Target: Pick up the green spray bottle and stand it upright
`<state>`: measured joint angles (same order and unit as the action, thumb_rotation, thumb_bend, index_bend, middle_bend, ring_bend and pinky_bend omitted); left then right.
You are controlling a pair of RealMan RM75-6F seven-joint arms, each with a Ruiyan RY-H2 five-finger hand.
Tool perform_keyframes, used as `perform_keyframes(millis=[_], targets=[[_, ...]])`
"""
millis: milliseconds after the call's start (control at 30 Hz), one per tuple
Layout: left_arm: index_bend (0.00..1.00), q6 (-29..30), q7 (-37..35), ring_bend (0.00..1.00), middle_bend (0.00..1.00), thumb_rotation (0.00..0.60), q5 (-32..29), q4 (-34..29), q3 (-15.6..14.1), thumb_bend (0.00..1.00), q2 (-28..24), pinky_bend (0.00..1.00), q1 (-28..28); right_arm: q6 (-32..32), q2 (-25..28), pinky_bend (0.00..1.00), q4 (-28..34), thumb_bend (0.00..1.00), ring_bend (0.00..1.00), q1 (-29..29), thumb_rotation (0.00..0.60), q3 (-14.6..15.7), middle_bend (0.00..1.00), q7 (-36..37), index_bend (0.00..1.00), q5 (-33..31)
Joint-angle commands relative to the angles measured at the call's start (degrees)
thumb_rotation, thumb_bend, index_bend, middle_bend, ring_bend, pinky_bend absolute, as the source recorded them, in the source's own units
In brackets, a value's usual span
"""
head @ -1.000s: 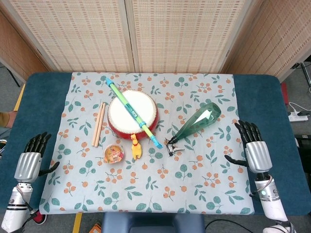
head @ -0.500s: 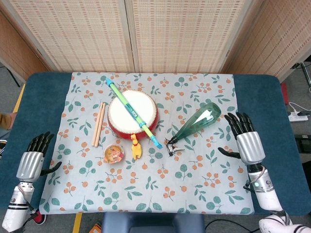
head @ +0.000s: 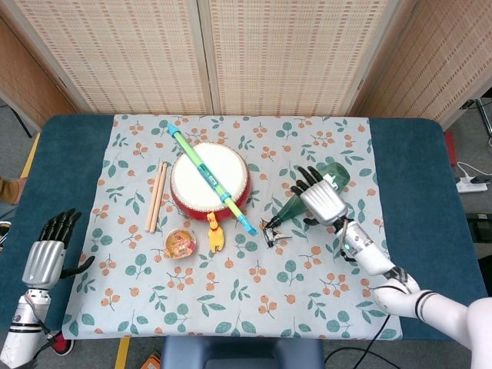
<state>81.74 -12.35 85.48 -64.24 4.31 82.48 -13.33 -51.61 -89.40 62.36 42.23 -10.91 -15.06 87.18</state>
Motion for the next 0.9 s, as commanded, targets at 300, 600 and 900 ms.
perform_keyframes(millis=[300,600,900], targets=[[0.00,0.0,-2.9,0.00,0.00,0.600,-0.3,1.3,0.0,0.18,-0.2,0.08,0.4,8.1,-5.7,0.11,-3.6,0.00,0.05,6.5,0.600,0.6,0.29,-18.6,0.33,-5.0],[0.00,-0.2,-3.8,0.00,0.00,0.600,-0.1,1.9,-0.1,0.19,0.0,0.08,0.2,8.5,-6.9,0.11,-3.8,0.00,0.06,7.6,0.600,1.8,0.32,-23.7,0.38,-7.5],[0.00,-0.4,-4.1,0.00,0.00,0.600,-0.1,2.2,0.0,0.19,0.1,0.08,0.1,8.7,-9.5,0.12,-8.2,0.00,0.10,8.6,0.600,3.0,0.36,-23.8,0.45,-8.4]])
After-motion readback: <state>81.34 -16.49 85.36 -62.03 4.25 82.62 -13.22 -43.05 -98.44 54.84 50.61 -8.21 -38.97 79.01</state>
